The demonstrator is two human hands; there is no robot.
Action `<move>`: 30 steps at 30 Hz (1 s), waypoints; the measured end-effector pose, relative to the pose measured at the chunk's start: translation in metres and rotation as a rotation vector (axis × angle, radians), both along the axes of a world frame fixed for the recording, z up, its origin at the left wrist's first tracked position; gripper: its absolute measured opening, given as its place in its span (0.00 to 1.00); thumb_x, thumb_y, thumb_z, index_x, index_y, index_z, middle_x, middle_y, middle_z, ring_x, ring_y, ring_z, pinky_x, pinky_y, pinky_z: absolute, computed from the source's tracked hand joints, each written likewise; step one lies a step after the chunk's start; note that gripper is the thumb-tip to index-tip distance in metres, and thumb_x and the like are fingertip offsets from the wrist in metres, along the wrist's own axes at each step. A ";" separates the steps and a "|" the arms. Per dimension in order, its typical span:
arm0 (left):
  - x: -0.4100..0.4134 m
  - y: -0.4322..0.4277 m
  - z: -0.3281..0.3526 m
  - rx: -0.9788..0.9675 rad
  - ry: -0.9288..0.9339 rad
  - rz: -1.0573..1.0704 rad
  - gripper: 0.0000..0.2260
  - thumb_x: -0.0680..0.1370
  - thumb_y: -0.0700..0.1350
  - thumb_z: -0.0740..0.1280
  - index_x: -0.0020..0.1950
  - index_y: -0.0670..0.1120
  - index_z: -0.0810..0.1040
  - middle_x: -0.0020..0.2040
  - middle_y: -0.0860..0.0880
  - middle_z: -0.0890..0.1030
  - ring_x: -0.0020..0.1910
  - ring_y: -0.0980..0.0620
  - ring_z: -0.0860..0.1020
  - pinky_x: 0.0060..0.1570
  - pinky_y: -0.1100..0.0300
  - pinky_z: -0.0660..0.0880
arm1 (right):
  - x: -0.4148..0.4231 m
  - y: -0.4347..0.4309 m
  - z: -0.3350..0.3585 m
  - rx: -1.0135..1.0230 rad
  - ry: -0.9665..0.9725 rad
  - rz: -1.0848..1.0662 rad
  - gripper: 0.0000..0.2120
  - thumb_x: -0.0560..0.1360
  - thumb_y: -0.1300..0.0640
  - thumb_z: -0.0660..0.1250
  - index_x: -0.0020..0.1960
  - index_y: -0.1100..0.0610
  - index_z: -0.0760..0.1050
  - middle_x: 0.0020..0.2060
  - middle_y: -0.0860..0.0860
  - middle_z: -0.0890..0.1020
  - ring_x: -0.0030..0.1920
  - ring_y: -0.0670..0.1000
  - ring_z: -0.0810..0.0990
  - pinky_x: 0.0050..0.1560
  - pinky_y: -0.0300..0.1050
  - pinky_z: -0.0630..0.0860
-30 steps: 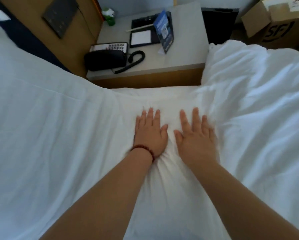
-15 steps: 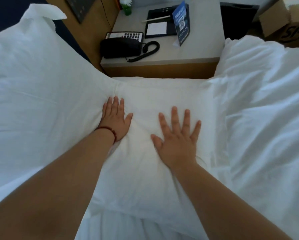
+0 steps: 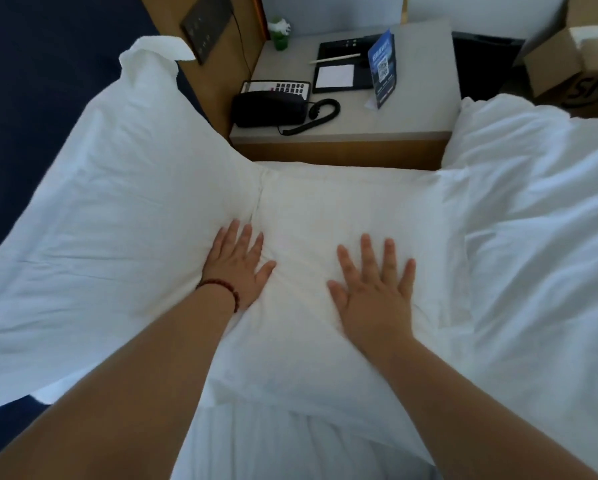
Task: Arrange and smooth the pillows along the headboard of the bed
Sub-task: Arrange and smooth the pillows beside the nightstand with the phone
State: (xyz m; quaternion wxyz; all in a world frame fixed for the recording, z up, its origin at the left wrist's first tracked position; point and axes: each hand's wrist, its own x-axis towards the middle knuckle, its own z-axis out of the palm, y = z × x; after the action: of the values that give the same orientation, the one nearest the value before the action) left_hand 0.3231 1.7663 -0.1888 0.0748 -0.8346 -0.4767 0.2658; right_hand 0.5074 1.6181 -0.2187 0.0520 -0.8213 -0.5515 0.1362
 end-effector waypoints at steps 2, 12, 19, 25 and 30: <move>0.004 0.001 0.007 -0.052 -0.019 0.028 0.31 0.81 0.62 0.37 0.81 0.49 0.42 0.81 0.47 0.42 0.79 0.48 0.37 0.75 0.50 0.31 | -0.021 -0.023 0.007 0.048 0.052 -0.017 0.34 0.76 0.29 0.38 0.79 0.40 0.47 0.80 0.50 0.43 0.78 0.61 0.35 0.72 0.69 0.34; -0.039 -0.101 -0.014 -0.038 -0.488 -0.011 0.31 0.80 0.63 0.46 0.80 0.50 0.58 0.80 0.41 0.58 0.78 0.38 0.57 0.74 0.47 0.46 | -0.060 -0.055 -0.030 0.061 -0.052 0.007 0.36 0.75 0.28 0.46 0.79 0.42 0.55 0.79 0.52 0.57 0.78 0.63 0.51 0.71 0.74 0.50; -0.027 -0.078 -0.028 -0.198 -0.350 -0.016 0.29 0.82 0.62 0.41 0.81 0.54 0.39 0.81 0.47 0.40 0.80 0.45 0.40 0.75 0.49 0.33 | -0.066 -0.048 -0.039 -0.034 -0.131 -0.051 0.35 0.74 0.27 0.35 0.78 0.39 0.36 0.79 0.47 0.37 0.77 0.58 0.32 0.72 0.70 0.34; -0.049 -0.104 -0.020 -0.147 -0.503 -0.082 0.30 0.83 0.59 0.46 0.81 0.50 0.42 0.81 0.44 0.44 0.80 0.43 0.44 0.76 0.48 0.38 | -0.091 -0.092 -0.030 0.131 -0.127 -0.148 0.33 0.78 0.32 0.41 0.80 0.44 0.49 0.80 0.48 0.46 0.79 0.55 0.42 0.76 0.63 0.43; -0.082 -0.166 -0.040 -0.107 -0.674 -0.131 0.34 0.78 0.56 0.54 0.80 0.41 0.53 0.80 0.38 0.51 0.79 0.37 0.50 0.75 0.44 0.43 | -0.142 -0.165 -0.057 0.074 -0.078 -0.253 0.38 0.77 0.34 0.51 0.81 0.47 0.42 0.80 0.49 0.40 0.79 0.55 0.41 0.76 0.64 0.45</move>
State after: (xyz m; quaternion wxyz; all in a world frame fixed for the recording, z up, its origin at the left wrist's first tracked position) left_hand 0.2415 1.6000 -0.2289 -0.1140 -0.9070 -0.4053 -0.0056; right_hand 0.3651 1.4533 -0.2760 0.0775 -0.8866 -0.4496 0.0760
